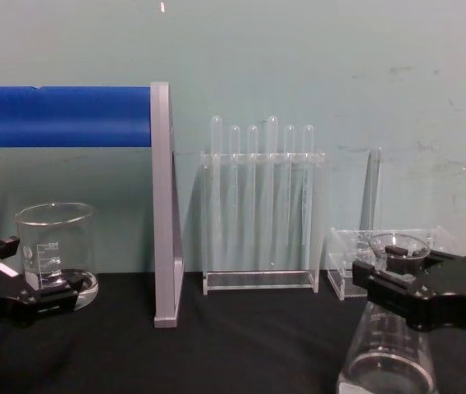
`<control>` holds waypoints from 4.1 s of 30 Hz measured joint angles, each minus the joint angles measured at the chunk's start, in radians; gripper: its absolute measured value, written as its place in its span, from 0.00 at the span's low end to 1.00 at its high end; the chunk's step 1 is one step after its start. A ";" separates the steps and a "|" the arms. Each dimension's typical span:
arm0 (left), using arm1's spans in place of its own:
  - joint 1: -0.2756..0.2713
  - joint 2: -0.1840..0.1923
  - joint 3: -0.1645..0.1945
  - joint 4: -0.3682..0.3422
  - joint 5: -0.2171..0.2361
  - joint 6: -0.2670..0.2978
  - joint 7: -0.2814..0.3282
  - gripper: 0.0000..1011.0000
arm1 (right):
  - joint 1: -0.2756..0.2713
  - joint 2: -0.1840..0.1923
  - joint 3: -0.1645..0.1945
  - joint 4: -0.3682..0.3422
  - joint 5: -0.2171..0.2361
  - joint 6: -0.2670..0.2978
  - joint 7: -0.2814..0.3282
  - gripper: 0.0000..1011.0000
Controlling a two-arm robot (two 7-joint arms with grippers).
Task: Grasp the erlenmeyer flask with one hand, shake it three times, then place it back.
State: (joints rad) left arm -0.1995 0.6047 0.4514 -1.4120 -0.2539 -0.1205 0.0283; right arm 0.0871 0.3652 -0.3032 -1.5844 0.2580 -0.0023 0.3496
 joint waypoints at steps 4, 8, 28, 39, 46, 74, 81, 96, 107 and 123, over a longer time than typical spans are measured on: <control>0.000 0.000 0.000 0.000 0.000 0.000 0.000 0.99 | -0.001 -0.004 0.000 0.005 0.001 0.000 0.000 0.44; 0.000 0.000 0.000 0.000 0.000 0.000 0.000 0.99 | -0.003 -0.006 -0.001 0.010 0.003 0.000 0.002 0.44; 0.000 0.000 0.000 0.000 0.000 0.000 0.000 0.99 | -0.012 -0.006 -0.008 0.011 0.005 0.004 0.006 0.44; 0.000 0.000 0.000 0.000 0.000 0.000 0.000 0.99 | -0.012 -0.006 -0.011 0.010 -0.001 0.004 0.003 0.44; 0.000 0.000 0.000 0.000 0.000 0.000 0.000 0.99 | -0.012 -0.006 -0.011 0.009 0.000 0.004 0.004 0.44; 0.000 0.000 0.000 0.000 0.000 0.000 0.000 0.99 | -0.012 -0.006 -0.009 0.009 0.001 0.004 0.004 0.99; 0.000 0.000 0.000 0.000 0.000 0.000 0.000 0.99 | -0.020 0.005 -0.002 0.005 0.012 0.006 0.014 0.99; 0.000 0.000 0.000 0.000 0.000 0.000 0.000 0.99 | -0.146 0.117 0.052 -0.092 0.094 -0.031 0.088 0.99; 0.000 0.000 0.000 0.000 0.000 0.000 0.000 0.99 | -0.216 0.172 0.122 -0.116 0.125 -0.046 0.065 0.99; 0.000 0.000 0.000 0.000 0.000 0.000 0.000 0.99 | -0.073 0.076 0.157 0.030 -0.050 -0.088 -0.123 0.99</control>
State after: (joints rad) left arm -0.1995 0.6047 0.4514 -1.4120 -0.2539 -0.1205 0.0283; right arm 0.0139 0.4408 -0.1458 -1.5549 0.2083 -0.0899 0.2262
